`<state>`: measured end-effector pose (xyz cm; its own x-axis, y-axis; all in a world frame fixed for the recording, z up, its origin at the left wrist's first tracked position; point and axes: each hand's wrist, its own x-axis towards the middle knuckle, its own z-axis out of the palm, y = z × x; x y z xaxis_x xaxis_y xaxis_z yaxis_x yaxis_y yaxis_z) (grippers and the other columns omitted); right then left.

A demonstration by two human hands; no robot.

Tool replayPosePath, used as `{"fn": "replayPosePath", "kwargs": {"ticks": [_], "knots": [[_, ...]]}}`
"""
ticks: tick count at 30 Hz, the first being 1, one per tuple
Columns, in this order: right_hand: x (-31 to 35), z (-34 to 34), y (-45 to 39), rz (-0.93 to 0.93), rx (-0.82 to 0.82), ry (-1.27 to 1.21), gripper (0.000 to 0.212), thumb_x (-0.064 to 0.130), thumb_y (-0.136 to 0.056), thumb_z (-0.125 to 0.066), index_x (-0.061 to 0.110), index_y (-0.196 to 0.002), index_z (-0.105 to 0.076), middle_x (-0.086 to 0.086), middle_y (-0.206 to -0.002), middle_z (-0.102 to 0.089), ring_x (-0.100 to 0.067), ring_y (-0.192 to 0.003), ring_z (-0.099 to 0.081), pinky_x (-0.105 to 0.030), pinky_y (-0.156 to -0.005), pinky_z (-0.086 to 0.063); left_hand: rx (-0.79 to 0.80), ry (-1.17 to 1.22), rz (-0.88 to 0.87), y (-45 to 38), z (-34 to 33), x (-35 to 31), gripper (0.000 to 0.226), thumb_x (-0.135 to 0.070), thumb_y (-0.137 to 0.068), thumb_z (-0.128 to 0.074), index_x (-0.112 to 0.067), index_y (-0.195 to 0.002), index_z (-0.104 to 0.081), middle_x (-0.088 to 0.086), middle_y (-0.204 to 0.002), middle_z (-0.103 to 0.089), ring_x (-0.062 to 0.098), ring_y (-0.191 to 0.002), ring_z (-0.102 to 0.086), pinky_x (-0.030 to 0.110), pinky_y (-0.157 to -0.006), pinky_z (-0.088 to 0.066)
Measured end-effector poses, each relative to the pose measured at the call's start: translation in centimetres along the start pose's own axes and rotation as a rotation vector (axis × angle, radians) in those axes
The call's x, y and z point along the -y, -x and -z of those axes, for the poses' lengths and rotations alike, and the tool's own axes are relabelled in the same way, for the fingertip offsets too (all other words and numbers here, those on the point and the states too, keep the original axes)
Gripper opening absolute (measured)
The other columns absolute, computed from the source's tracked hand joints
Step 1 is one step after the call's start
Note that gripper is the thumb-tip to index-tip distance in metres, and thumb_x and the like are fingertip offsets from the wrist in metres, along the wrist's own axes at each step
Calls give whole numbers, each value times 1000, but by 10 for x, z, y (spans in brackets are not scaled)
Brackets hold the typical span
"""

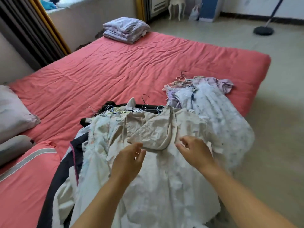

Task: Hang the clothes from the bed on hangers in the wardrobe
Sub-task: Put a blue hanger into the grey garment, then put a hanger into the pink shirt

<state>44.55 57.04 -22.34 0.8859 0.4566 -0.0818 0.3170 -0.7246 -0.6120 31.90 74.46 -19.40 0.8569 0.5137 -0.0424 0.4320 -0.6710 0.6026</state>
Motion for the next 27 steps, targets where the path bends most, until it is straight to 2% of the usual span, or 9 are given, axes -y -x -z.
{"fn": "replayPosePath", "kwargs": {"ticks": [3, 6, 8, 11, 15, 18, 21, 24, 27], "knots": [[6, 26, 85, -74, -114, -73, 31, 33, -89, -58, 15, -113, -65, 0, -106, -67, -17, -98, -61, -28, -80, -47, 170, -57, -128, 44, 1, -12, 29, -35, -92, -55, -27, -119, -60, -13, -95, -61, 7, -85, -58, 25, -79, -47], [7, 54, 170, -117, -249, -71, 23, 33, -87, -62, 15, -101, -68, 0, -91, -68, -18, -85, -62, -33, -75, -50, 336, -124, -280, 85, -2, -31, 34, -41, -93, -51, -33, -126, -53, -14, -103, -63, 4, -85, -58, 20, -77, -46], [3, 71, 222, -166, -346, -44, 22, 37, -85, -63, 18, -95, -70, 2, -84, -69, -17, -78, -63, -34, -71, -50, 368, -94, -372, 109, -7, -46, 36, -41, -93, -51, -33, -128, -51, -15, -99, -62, 1, -81, -57, 18, -74, -44], [-9, 93, 299, -265, -485, 4, 37, 51, -77, -53, 21, -88, -72, 3, -75, -69, -17, -70, -63, -32, -65, -50, 409, -99, -554, 146, -19, -76, 34, -39, -94, -50, -35, -128, -49, -18, -96, -60, -3, -77, -52, 9, -66, -37], [-27, 112, 399, -441, -639, -18, 31, 47, -75, -58, 22, -87, -72, 9, -69, -65, -11, -62, -58, -32, -64, -50, 510, -121, -782, 197, -42, -114, 32, -39, -92, -53, -35, -123, -54, -26, -85, -57, -4, -75, -57, 5, -65, -38], [-38, 124, 468, -552, -762, -3, 32, 47, -74, -60, 24, -91, -73, 11, -72, -67, -8, -65, -59, -30, -65, -51, 593, -147, -935, 238, -62, -144, 31, -45, -91, -51, -43, -122, -51, -32, -87, -56, -7, -81, -60, 13, -74, -46], [-50, 141, 535, -674, -893, 27, 24, 39, -81, -67, 22, -96, -73, 7, -73, -68, -8, -70, -60, -30, -67, -50, 670, -150, -1111, 286, -83, -183, 33, -53, -91, -44, -48, -123, -45, -31, -95, -55, -11, -83, -57, 11, -78, -45], [-58, 160, 598, -769, -994, 29, 20, 30, -82, -68, 20, -99, -72, 5, -71, -67, -8, -73, -59, -29, -66, -49, 763, -162, -1273, 339, -103, -225, 48, -67, -82, -30, -48, -124, -44, -29, -100, -57, -7, -90, -59, 12, -79, -45], [-66, 183, 659, -809, -1106, 79, 23, 31, -83, -66, 21, -103, -71, 10, -72, -65, -5, -79, -57, -24, -65, -47, 759, -193, -1442, 396, -114, -276, 39, -59, -91, -35, -48, -128, -41, -26, -111, -57, -4, -100, -58, 15, -83, -44]]}}
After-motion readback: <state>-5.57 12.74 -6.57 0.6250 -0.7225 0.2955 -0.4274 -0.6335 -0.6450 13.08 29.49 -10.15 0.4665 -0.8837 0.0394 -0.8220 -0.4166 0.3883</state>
